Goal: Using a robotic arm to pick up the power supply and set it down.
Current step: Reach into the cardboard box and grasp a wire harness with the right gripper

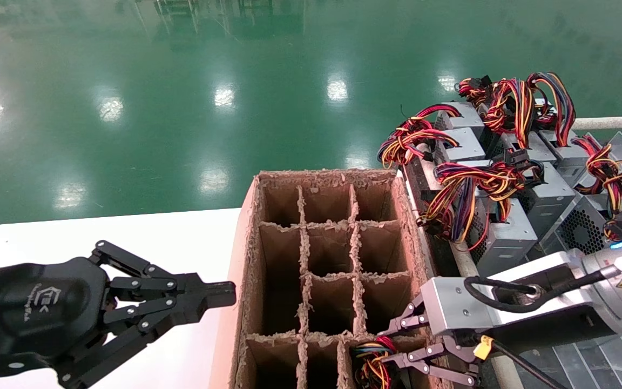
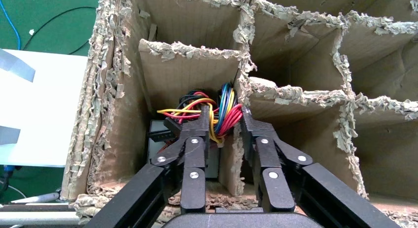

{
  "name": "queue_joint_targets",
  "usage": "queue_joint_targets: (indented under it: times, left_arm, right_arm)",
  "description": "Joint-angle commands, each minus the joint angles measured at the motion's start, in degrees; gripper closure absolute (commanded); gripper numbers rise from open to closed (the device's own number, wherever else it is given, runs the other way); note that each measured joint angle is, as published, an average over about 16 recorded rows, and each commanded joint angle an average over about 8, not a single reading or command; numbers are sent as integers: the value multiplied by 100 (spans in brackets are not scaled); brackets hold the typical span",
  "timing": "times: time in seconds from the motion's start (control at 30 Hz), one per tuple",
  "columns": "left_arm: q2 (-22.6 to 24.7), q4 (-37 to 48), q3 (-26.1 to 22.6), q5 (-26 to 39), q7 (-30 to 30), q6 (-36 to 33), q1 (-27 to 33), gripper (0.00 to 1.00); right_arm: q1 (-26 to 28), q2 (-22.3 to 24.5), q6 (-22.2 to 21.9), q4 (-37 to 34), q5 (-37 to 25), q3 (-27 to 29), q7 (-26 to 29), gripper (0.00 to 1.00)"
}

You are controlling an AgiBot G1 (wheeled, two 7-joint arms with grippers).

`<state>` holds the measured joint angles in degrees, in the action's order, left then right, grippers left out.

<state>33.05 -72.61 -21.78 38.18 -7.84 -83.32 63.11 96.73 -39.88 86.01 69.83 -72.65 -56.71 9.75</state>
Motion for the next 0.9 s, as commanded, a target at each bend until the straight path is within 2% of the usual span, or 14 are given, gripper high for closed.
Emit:
queue_joint_targets:
  times: [0.03,0.13,0.17,0.9]
  left_arm:
    - [0,0,0,0,0,0,0,100]
    - [0,0,0,0,0,0,0,100]
    - [0,0,0,0,0,0,0,100]
    - [0,0,-1,-1,1,0,0,100]
  right_arm:
    - [2,3,-1,20,-5,-3,17,79]
    - [9,8,4,43,-5,-5,36,98]
    - [11,10,6,51,-5,-5,41,100]
    - [46,106,-19,302,-28,3,151,100]
